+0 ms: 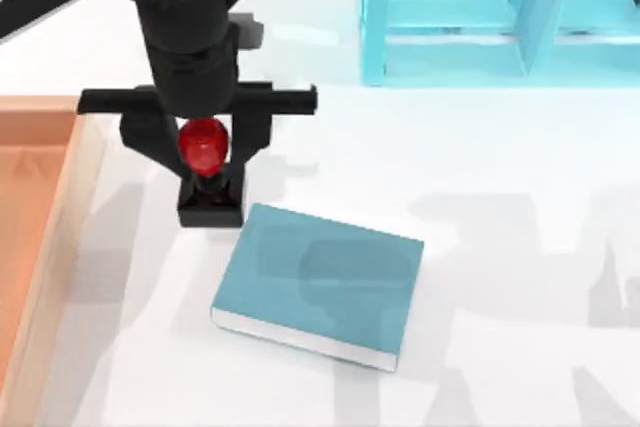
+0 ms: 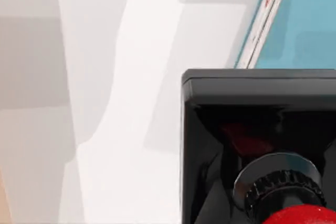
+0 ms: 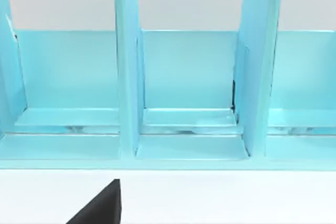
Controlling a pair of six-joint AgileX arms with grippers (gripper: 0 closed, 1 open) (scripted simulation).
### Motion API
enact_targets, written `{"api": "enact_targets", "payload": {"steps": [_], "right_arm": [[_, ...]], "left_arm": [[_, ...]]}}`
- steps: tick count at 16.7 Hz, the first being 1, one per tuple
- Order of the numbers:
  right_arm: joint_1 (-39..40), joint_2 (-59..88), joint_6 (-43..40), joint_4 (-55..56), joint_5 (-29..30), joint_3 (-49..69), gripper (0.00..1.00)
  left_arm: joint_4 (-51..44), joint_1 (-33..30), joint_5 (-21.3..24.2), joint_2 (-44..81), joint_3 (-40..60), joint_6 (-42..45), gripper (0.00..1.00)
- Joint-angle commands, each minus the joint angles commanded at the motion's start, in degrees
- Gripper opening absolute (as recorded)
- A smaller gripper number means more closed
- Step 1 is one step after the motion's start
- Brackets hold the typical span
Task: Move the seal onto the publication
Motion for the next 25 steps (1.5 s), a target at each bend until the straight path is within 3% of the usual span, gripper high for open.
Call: {"api": "enact_targets", "payload": {"steps": [8, 19, 25], "right_arm": [[0.0, 0.0, 0.0, 0.0, 0.0, 0.0, 1.0], [0.0, 0.0, 0.0, 0.0, 0.0, 0.0, 1.0], [0.0, 0.0, 0.0, 0.0, 0.0, 0.0, 1.0]], "left_arm": [[7.1, -13.17, -0.56, 3.69, -1.07, -13.09, 0.0], [6.26, -13.66, -0.63, 3.73, -0.07, -13.58, 0.0], [6.26, -13.66, -0.63, 3.73, -0.07, -13.58, 0.45]]}}
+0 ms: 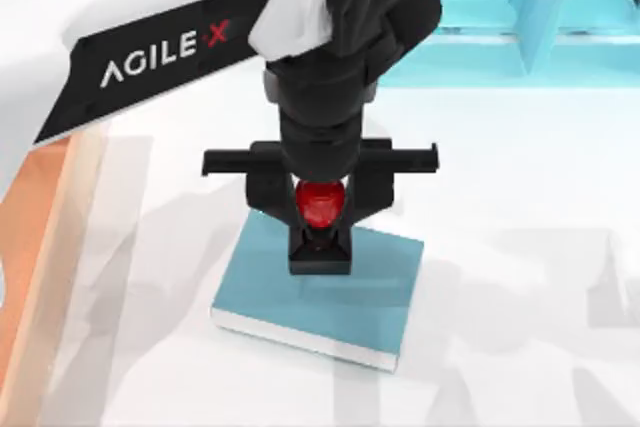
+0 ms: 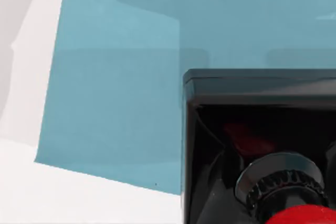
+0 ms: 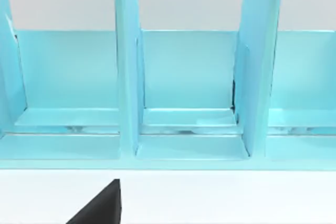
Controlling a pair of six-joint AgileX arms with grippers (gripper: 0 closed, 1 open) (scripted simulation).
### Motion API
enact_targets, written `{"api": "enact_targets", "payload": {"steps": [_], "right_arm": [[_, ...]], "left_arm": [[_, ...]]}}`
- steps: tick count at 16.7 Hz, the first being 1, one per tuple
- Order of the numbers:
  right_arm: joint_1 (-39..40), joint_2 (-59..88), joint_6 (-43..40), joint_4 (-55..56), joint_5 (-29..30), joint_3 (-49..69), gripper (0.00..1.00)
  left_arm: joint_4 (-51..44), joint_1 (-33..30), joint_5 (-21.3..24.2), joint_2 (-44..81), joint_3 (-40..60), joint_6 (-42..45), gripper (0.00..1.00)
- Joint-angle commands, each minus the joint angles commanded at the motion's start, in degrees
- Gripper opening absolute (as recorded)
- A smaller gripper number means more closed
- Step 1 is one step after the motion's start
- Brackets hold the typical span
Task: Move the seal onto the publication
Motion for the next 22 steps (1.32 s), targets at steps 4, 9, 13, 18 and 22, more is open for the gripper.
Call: {"api": "enact_targets", "payload": {"steps": [4, 9, 13, 18, 22], "right_arm": [[0.0, 0.0, 0.0, 0.0, 0.0, 0.0, 1.0], [0.0, 0.0, 0.0, 0.0, 0.0, 0.0, 1.0], [0.0, 0.0, 0.0, 0.0, 0.0, 0.0, 1.0], [0.0, 0.0, 0.0, 0.0, 0.0, 0.0, 1.0], [0.0, 0.0, 0.0, 0.0, 0.0, 0.0, 1.0]], "left_arm": [[0.0, 0.0, 0.0, 0.0, 0.0, 0.0, 0.75], [0.0, 0.0, 0.0, 0.0, 0.0, 0.0, 1.0], [0.0, 0.0, 0.0, 0.0, 0.0, 0.0, 1.0], [-1.02, 0.03, 0.0, 0.17, 1.02, -0.06, 1.0], [-6.12, -0.01, 0.01, 0.27, 6.27, -0.09, 1.0]]}}
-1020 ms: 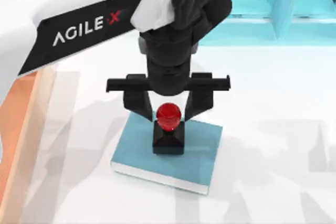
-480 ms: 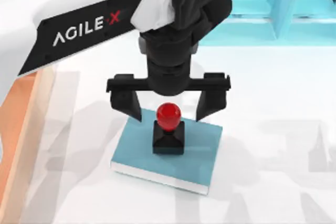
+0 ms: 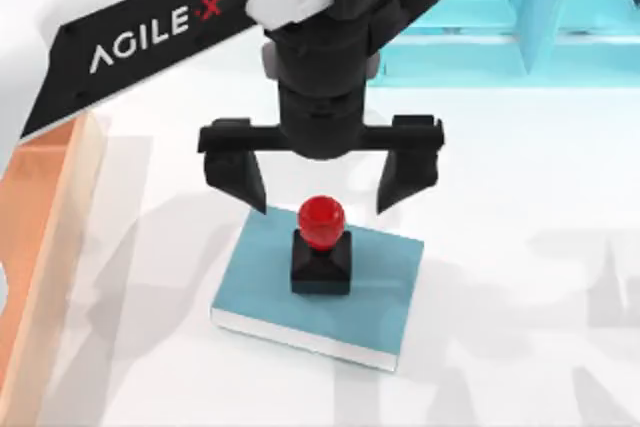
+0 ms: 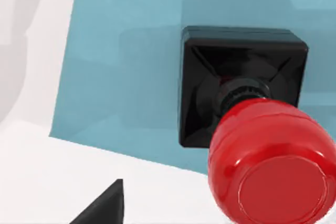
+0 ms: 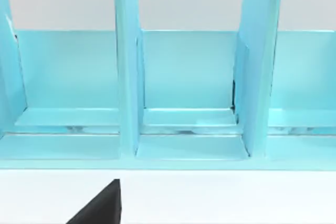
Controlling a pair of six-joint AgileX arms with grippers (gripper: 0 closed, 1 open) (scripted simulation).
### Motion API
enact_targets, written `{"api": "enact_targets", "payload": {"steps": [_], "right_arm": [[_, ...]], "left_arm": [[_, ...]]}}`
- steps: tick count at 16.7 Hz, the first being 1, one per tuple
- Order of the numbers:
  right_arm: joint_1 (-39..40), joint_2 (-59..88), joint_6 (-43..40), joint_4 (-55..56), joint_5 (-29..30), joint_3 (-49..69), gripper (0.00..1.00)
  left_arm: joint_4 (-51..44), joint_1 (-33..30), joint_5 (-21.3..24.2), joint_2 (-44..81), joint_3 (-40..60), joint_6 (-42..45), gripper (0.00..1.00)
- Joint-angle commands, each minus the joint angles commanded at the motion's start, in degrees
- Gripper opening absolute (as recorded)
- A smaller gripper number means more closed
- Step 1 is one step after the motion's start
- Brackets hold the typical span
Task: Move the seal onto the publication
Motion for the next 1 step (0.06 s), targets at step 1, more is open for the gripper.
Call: {"api": "enact_targets", "payload": {"steps": [1], "right_arm": [[0.0, 0.0, 0.0, 0.0, 0.0, 0.0, 1.0]], "left_arm": [[-0.65, 0.03, -0.01, -0.07, 0.66, 0.02, 1.0]]}}
